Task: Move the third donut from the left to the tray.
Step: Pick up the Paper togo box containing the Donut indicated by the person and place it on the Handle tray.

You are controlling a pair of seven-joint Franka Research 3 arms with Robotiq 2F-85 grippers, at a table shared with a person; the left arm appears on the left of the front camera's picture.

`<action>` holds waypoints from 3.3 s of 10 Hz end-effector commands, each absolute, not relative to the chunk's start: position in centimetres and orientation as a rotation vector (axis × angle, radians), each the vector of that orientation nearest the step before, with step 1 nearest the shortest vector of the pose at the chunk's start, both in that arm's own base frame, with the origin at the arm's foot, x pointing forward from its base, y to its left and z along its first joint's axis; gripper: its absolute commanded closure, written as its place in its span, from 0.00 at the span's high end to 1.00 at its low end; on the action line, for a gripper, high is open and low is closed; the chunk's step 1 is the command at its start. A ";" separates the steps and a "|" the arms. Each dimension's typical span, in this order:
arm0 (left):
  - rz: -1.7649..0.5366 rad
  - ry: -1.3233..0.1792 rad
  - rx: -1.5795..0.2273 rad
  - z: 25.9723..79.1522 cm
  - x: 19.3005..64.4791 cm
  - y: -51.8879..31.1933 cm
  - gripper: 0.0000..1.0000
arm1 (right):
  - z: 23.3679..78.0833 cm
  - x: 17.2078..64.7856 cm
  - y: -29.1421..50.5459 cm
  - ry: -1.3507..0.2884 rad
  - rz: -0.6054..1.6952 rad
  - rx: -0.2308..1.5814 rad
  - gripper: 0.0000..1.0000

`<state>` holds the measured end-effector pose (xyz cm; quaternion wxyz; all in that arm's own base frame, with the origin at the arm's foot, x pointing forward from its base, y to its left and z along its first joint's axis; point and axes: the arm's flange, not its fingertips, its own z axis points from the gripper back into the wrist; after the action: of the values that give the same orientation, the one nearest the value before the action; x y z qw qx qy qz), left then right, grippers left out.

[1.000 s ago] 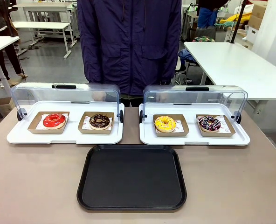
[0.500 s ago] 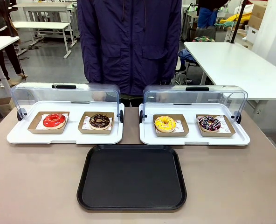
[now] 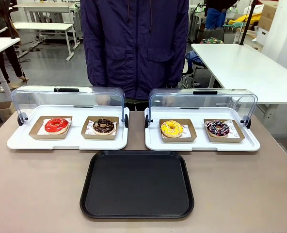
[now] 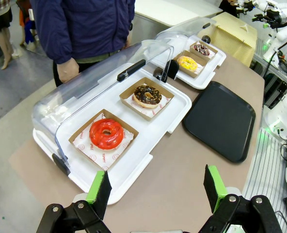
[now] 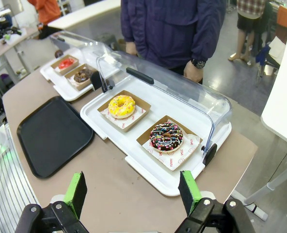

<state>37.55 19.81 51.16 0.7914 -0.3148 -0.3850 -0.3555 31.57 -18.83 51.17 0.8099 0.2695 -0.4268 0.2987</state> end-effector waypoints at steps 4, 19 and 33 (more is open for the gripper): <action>-0.777 -0.838 -0.684 51.3 37.5 19.7 1.00 | 51.4 31.9 -19.0 -0.945 0.654 0.581 1.00; -0.777 -0.838 -0.684 51.3 37.5 19.7 1.00 | 51.4 31.9 -19.0 -0.945 0.654 0.581 1.00; -0.777 -0.838 -0.684 51.3 37.5 19.7 1.00 | 51.4 31.9 -19.0 -0.945 0.654 0.581 1.00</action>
<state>37.55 19.81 51.16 0.7914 -0.3148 -0.3850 -0.3555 31.60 -18.85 51.11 0.8103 0.2697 -0.4262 0.2985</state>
